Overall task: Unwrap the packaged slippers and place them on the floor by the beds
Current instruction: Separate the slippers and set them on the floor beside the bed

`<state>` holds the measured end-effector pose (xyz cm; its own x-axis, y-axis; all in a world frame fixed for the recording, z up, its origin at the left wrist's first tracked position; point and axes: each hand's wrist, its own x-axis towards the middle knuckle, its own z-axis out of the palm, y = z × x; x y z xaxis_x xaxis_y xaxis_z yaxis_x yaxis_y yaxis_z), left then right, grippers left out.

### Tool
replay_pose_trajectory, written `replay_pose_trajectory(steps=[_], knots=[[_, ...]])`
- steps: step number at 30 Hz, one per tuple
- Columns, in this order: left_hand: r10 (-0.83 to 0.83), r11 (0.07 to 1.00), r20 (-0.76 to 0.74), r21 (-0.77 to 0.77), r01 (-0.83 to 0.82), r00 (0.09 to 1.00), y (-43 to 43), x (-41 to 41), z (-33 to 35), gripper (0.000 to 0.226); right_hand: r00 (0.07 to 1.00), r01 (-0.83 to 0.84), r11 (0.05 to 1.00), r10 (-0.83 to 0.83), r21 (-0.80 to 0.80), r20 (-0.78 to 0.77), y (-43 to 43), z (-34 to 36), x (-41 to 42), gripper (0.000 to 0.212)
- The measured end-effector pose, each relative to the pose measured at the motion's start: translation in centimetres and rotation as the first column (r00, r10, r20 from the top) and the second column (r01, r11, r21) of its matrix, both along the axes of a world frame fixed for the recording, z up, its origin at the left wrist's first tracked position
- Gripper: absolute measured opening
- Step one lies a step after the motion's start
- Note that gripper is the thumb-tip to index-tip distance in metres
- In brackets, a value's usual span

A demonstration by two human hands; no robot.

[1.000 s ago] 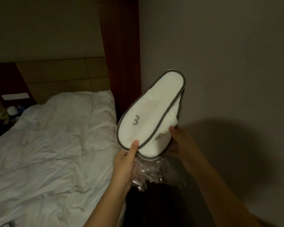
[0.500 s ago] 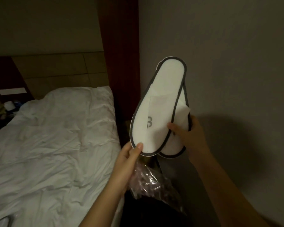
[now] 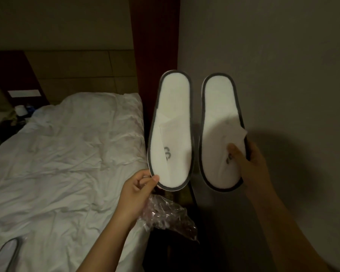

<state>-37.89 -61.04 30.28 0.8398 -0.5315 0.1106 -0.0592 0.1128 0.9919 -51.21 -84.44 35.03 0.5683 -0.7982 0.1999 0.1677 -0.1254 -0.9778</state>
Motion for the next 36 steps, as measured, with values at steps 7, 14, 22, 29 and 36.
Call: replay_pose_trajectory(steps=[7, 14, 22, 29, 36], knots=[[-0.036, 0.998, -0.031, 0.044, 0.037, 0.999, -0.4, -0.1, -1.8, 0.025, 0.997, -0.079, 0.995, 0.08, 0.053, -0.008, 1.4, -1.6, 1.4, 0.028], [0.035, 0.995, -0.105, 0.098, -0.024, 0.994, 0.3, 1.3, -4.4, 0.012, 0.999, 0.012, 0.994, -0.007, 0.112, -0.045, 0.9, -4.5, 1.7, 0.021], [0.052, 0.993, -0.1, 0.108, -0.042, 0.994, -0.7, 2.8, -3.8, 0.016, 0.998, -0.009, 0.991, 0.018, 0.137, -0.061, 0.6, -4.7, 3.3, 0.022], [0.064, 0.986, -0.172, 0.164, -0.035, 0.983, -2.0, 1.6, -6.8, 0.016, 0.982, -0.1, 0.978, 0.127, 0.184, -0.141, -1.7, -8.6, 2.3, 0.027], [0.14, 0.944, -0.219, 0.325, -0.063, 0.966, -3.4, -1.4, -14.8, 0.025, 0.939, -0.137, 0.948, 0.217, 0.288, -0.267, -4.3, -18.0, 1.7, 0.028]])
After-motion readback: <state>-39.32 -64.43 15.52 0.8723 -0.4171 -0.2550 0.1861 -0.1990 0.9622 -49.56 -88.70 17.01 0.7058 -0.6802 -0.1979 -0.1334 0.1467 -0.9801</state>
